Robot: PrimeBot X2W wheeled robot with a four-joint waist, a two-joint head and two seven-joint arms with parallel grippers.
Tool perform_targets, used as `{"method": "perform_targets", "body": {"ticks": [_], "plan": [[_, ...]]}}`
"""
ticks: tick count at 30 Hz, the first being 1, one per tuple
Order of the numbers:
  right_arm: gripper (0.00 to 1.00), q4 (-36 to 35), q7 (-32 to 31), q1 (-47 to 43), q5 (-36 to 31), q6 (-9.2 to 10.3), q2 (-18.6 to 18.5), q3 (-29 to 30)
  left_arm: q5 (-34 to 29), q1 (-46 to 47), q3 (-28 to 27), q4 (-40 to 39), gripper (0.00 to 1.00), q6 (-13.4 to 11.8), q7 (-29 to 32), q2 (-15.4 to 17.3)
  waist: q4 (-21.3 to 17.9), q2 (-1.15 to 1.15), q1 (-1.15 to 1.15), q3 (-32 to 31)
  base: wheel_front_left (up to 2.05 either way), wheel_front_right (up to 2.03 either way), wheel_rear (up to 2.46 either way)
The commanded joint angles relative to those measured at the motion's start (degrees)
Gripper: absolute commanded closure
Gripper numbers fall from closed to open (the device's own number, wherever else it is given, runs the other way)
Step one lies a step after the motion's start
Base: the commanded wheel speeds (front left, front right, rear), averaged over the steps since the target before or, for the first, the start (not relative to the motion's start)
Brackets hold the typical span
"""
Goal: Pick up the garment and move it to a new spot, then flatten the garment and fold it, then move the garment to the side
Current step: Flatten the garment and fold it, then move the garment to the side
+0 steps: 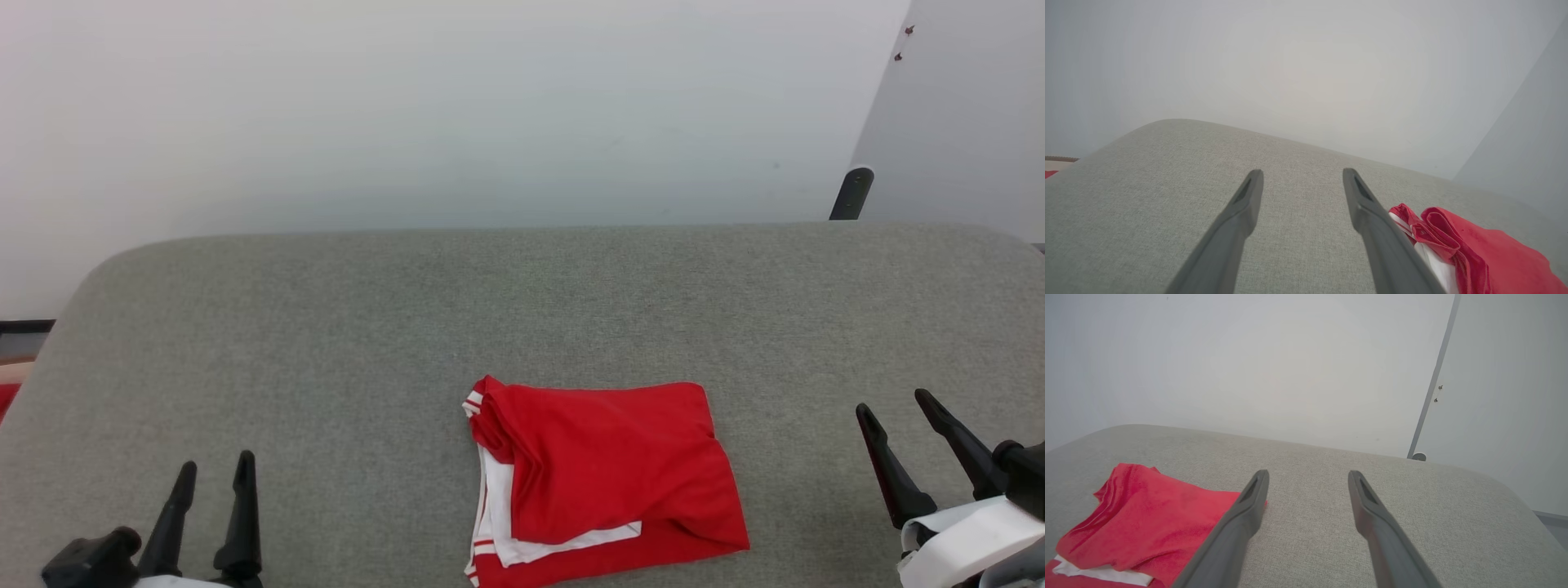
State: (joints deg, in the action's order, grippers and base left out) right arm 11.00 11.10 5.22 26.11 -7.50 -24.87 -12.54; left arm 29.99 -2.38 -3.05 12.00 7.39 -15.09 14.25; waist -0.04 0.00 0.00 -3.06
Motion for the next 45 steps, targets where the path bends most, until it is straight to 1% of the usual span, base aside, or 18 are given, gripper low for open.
{"method": "perform_targets", "body": {"ticks": [1, 8, 13, 17, 25, 29, 30, 32, 38, 45], "plan": [[0.00, 0.16, -0.10, -0.36, -0.29, 0.03, 0.16, 0.12, -0.62, 0.20, 0.15, 0.07, 0.00, 0.17, -0.01, -0.04, 0.16, 0.00, 0.00, 0.03, 0.00, 0.00, 0.00], [0.00, 0.30, -1.73, 0.56, 0.16, 0.03, 0.68, -1.25, -0.47, 1.54, 1.41, 0.81, 0.00, 0.16, -0.01, 0.82, 2.38, 0.00, 0.00, 0.25, 0.00, 0.00, 0.00], [0.00, 0.69, -4.09, 2.17, 0.55, 0.03, 0.63, -3.58, -0.82, 2.63, 0.84, 1.24, 0.00, 0.16, -0.01, 1.14, 5.12, 0.00, 0.00, 0.63, 0.00, 0.00, 0.00], [0.00, 1.88, -7.14, 3.64, 1.46, 0.03, 0.08, -5.65, -0.80, 2.90, -0.02, 1.08, 0.00, 0.16, -0.01, 0.91, 7.55, 0.00, 0.00, 1.02, 0.00, 0.00, 0.00], [0.00, 5.78, -17.42, 6.45, 4.48, 0.03, -1.49, -8.68, -1.25, 1.80, -0.35, 0.35, 0.00, 0.17, -0.01, -0.17, 11.62, 0.00, 0.00, 2.04, 0.00, 0.00, 0.00], [0.00, 7.21, -23.92, 8.00, 6.49, 0.03, -2.49, -9.55, -1.27, 2.43, 0.07, -0.03, 0.00, 0.17, -0.01, -0.84, 13.05, 0.00, 0.00, 3.38, 0.00, 0.00, 0.00], [0.00, 7.21, -23.92, 8.00, 6.49, 0.03, -2.49, -9.55, -1.27, 2.43, 0.07, -0.03, 0.00, 0.17, -0.01, -0.84, 13.05, 0.00, 0.00, 3.38, 0.00, 0.00, 0.00], [0.00, 7.65, -26.85, 8.71, 7.38, 0.03, -2.82, -9.77, -1.39, 3.06, 0.44, -0.17, 0.00, 0.17, -0.01, -1.21, 13.69, 0.00, 0.00, 4.17, 0.00, 0.00, 0.00], [0.00, 8.90, -34.99, 10.85, 8.90, 0.03, -2.77, -9.83, -1.46, 4.72, 1.40, -0.12, 0.00, 0.17, -0.01, -2.54, 14.97, 0.00, 0.00, 6.70, 0.00, 0.00, 0.00], [0.00, 10.93, -41.81, 13.72, 8.75, 0.03, -1.85, -10.04, -1.63, 6.85, 2.77, 0.40, 0.00, 0.17, -0.01, -3.92, 16.06, 0.00, 0.00, 9.82, 0.00, 0.00, 0.00]]}}
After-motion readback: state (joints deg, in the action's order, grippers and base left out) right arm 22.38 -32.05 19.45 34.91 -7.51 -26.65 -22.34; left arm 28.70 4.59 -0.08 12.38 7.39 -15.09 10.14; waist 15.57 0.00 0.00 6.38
